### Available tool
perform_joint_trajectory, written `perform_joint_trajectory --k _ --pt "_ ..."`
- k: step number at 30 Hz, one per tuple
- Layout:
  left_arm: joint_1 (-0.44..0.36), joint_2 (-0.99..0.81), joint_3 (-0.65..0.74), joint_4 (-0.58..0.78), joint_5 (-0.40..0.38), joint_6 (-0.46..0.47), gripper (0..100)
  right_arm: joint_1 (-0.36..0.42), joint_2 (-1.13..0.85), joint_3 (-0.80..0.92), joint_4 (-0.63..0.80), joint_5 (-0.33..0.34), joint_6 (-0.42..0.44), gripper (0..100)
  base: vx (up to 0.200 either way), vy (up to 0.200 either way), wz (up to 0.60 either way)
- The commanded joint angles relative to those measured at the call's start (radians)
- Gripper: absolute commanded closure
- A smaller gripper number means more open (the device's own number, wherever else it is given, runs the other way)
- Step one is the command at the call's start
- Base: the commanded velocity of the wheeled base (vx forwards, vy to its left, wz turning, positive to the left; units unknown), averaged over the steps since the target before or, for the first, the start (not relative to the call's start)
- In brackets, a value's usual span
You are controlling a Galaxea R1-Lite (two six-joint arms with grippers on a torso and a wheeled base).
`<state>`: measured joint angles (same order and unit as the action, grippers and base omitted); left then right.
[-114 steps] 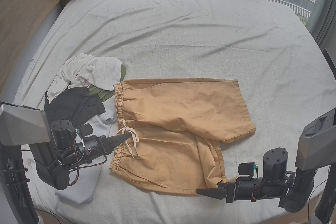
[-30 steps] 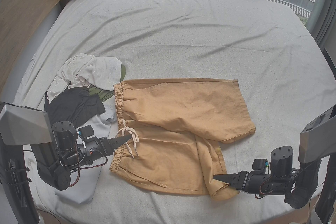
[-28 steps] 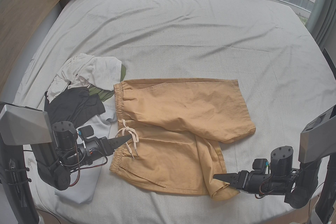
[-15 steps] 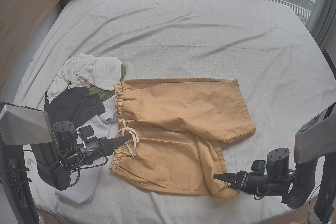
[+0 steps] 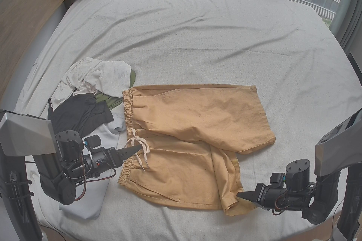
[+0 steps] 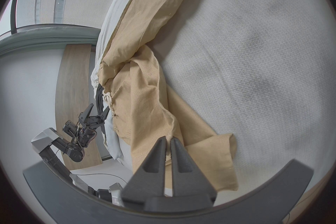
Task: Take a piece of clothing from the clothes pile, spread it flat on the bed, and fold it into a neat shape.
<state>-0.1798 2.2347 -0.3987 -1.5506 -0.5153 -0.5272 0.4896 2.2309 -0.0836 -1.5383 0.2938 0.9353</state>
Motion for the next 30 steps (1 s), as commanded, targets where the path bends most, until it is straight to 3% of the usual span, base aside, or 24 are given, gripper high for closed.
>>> perform_joint_trajectory --k 1,7,17,30 --pt "0.000 0.000 0.000 0.000 0.000 0.000 0 -0.002 0.004 0.001 -0.002 0.001 0.002 100 0.000 0.000 0.00" --pt "0.000 -0.001 0.000 0.000 0.000 0.000 0 -0.037 -0.011 0.012 -0.002 -0.002 -0.001 100 0.000 0.000 0.00" --pt "-0.001 -0.006 0.000 -0.002 0.000 0.000 0 -0.200 -0.123 0.007 0.001 -0.001 -0.087 100 0.000 0.000 0.00" --pt "-0.004 -0.003 0.000 0.000 0.000 0.000 0 -0.319 -0.085 -0.130 0.009 -0.001 -0.150 100 0.000 0.000 0.00"
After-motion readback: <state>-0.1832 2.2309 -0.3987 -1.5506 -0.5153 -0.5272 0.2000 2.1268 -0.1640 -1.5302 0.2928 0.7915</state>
